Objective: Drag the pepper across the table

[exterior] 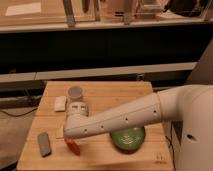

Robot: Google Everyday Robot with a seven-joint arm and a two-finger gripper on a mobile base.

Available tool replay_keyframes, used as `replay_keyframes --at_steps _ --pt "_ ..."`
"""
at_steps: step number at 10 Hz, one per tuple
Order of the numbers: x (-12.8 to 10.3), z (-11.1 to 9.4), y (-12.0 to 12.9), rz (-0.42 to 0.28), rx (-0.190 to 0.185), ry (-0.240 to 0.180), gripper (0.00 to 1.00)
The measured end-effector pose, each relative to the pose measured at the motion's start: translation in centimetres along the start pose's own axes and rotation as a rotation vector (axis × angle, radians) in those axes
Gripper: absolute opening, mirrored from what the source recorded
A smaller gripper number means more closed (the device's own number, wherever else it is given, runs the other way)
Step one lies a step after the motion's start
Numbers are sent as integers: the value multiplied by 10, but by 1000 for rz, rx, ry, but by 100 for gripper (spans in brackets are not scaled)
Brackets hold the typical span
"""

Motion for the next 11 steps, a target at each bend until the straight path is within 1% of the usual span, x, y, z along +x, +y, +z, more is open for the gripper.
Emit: replay_keyframes --at_steps 2,3,4,6,8,9,11 --pt "-4 3 -2 -26 -4 9 80" --pt "-5 5 -5 -42 -12 13 80" --pt "-6 8 -6 -56 -23 16 80" --pt "-7 17 -7 -77 -58 20 80" --pt "-8 28 -6 -76 -88 19 80" --pt "-10 35 -7 -71 -97 15 80" --pt "-15 44 -6 -48 -101 9 80"
